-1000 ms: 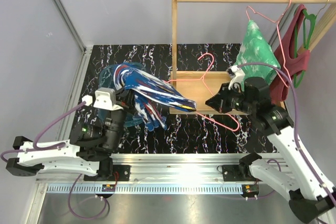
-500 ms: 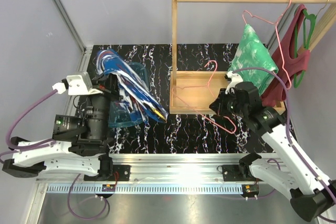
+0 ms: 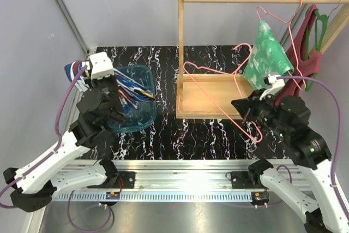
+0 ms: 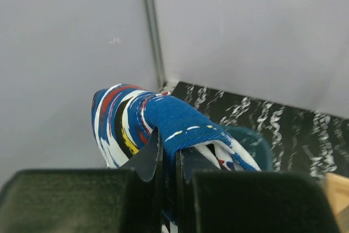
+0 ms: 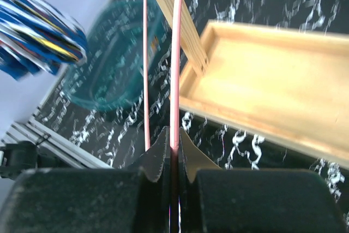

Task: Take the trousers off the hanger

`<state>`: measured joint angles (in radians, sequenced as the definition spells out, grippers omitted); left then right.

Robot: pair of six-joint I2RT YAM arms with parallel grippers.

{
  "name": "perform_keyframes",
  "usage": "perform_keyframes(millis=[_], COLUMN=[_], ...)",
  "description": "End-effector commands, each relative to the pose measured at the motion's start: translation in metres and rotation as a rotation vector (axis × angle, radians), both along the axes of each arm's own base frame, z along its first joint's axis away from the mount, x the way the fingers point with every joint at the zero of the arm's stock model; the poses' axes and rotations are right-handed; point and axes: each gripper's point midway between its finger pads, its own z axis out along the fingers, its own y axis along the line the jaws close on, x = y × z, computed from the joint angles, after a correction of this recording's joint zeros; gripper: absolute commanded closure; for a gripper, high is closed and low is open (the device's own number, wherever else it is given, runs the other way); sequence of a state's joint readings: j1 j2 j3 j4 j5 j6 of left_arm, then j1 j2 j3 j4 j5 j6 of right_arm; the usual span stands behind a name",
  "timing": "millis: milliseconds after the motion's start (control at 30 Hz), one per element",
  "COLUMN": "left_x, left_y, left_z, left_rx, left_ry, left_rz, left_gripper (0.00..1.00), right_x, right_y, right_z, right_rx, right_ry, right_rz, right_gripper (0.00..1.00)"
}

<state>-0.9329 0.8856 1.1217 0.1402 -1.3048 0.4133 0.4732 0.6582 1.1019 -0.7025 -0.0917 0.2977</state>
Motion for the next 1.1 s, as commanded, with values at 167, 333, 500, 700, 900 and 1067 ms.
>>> perform_keyframes(millis=[167, 333, 500, 700, 900, 1067], left_x=[-0.013, 0.024, 0.071, 0.121, 0.160, 0.179], left_y=[0.026, 0.018, 0.020, 0.000, -0.026, -0.037], left_z=[-0.020, -0.074, -0.126, -0.187, -0.224, -0.275], left_rx=[0.079, 0.202, 0.258, 0.288, 0.226, 0.129], left_ry=[0.147, 0.322, 0.509, 0.698, 0.770, 0.890], left_rz=[0.112, 0.167, 0.258, 0.225, 0.137, 0.099], left_gripper=[1.00, 1.00, 1.00, 1.00, 1.00, 1.00], right_x=[-0.015, -0.024, -0.035, -0.050, -0.054, -0.052], right_y=[-0.012, -0.009, -0.010, -0.014, -0.013, -0.010], right_z=[0.047, 0.052, 0.059, 0.071, 0.072, 0.069], right_rx=[0.011, 0.047, 0.060, 0.087, 0.084, 0.084], right_ry=[-0.119, -0.131, -0.144, -0.172, -0.163, -0.153], right_rz=[-0.006, 0.026, 0.047, 0.060, 0.077, 0.086], right_gripper=[1.00, 1.00, 1.00, 1.00, 1.00, 1.00])
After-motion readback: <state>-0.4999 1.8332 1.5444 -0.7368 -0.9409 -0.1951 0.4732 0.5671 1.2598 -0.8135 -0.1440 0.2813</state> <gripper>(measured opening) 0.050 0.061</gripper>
